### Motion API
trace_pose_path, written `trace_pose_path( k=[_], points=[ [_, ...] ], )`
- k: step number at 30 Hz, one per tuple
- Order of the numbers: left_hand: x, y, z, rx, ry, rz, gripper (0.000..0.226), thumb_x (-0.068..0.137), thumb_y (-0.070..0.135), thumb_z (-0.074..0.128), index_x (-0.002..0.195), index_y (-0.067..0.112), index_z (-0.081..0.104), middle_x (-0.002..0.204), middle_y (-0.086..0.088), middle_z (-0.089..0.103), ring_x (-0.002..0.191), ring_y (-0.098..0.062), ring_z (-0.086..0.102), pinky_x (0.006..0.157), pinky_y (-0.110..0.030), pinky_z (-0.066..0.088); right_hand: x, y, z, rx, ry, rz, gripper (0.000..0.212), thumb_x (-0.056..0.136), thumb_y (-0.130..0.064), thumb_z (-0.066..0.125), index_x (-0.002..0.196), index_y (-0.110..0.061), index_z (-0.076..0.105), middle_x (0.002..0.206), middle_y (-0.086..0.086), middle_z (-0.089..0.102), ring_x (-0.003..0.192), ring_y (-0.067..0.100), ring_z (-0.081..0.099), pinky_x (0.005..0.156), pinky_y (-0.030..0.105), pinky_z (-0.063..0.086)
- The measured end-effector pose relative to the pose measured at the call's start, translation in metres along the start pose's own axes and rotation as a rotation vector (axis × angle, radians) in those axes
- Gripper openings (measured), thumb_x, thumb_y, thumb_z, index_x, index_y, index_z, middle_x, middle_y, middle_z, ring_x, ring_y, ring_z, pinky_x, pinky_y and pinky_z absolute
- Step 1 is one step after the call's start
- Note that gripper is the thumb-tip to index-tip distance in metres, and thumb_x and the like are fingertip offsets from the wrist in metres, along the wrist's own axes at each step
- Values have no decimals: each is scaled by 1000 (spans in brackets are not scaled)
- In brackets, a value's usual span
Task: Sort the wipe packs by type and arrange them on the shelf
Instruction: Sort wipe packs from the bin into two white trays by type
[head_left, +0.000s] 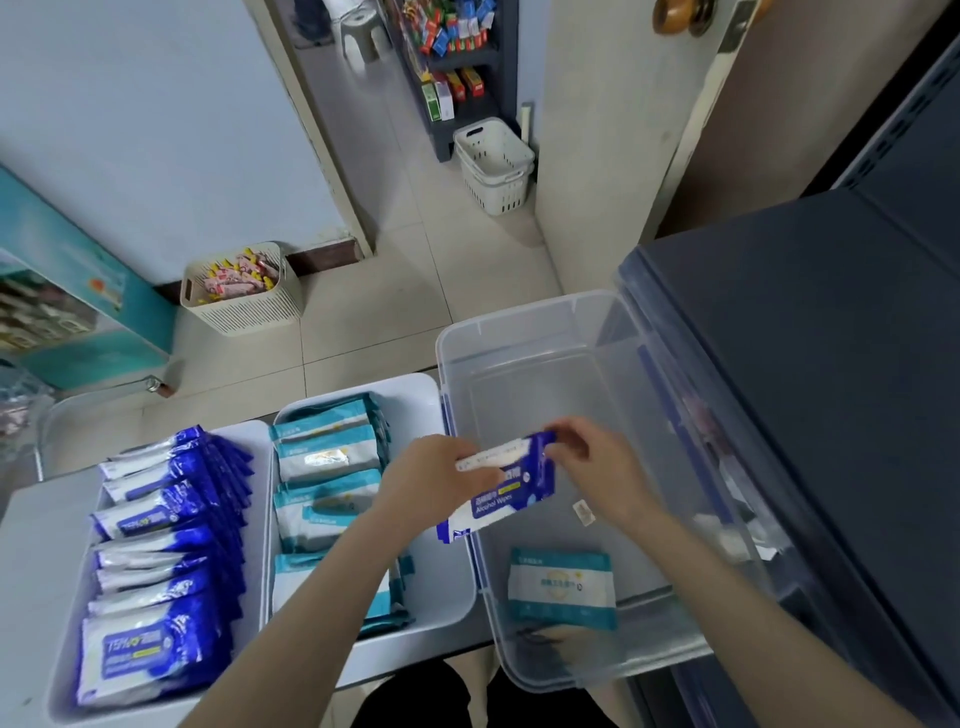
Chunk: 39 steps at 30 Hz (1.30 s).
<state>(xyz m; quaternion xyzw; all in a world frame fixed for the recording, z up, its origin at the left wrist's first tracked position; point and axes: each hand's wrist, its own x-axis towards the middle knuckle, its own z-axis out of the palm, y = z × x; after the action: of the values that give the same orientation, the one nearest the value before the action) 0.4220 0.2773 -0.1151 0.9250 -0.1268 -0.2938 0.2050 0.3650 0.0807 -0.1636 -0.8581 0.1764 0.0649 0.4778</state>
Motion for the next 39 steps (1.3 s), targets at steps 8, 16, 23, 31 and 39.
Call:
trace_pose_path(
  k=[8, 16, 23, 31, 39],
  points=[
    [-25, -26, 5, -496, 134, -206, 19, 83, 43, 68, 81, 25, 63, 76, 8, 70, 66, -11, 70, 60, -24, 56, -37, 76, 53, -807, -537, 53, 30, 83, -33, 63, 110, -21, 58, 116, 2, 61, 105, 23, 59, 81, 32, 48],
    [-44, -51, 4, -687, 196, -257, 15, 86, 36, 67, 88, 22, 66, 80, 8, 70, 67, -10, 70, 55, -18, 50, -21, 59, 41, -662, -378, 130, 23, 85, -36, 62, 105, -24, 63, 108, 1, 67, 99, 23, 62, 70, 29, 44],
    [-67, -101, -16, -918, 405, -368, 8, 86, 26, 67, 89, 19, 70, 77, -1, 73, 60, -9, 68, 53, -23, 51, 3, -50, 22, -462, -62, 0, 20, 91, -27, 57, 110, -21, 57, 106, 5, 65, 95, 29, 60, 73, 34, 42],
    [-102, -191, -40, -949, 596, -488, 15, 81, 29, 71, 80, 14, 73, 68, -5, 72, 60, -18, 63, 58, -31, 47, -24, -119, 131, -493, -371, -286, 22, 92, -28, 54, 114, -26, 53, 106, -2, 63, 95, 22, 59, 71, 31, 41],
    [-132, -267, -43, -915, 590, -577, 20, 84, 26, 68, 74, 9, 70, 66, -6, 70, 60, -20, 61, 60, -32, 47, -50, -104, 229, -886, -646, -382, 35, 89, -10, 49, 124, -16, 51, 125, 5, 54, 112, 27, 55, 88, 39, 47]
  ],
)
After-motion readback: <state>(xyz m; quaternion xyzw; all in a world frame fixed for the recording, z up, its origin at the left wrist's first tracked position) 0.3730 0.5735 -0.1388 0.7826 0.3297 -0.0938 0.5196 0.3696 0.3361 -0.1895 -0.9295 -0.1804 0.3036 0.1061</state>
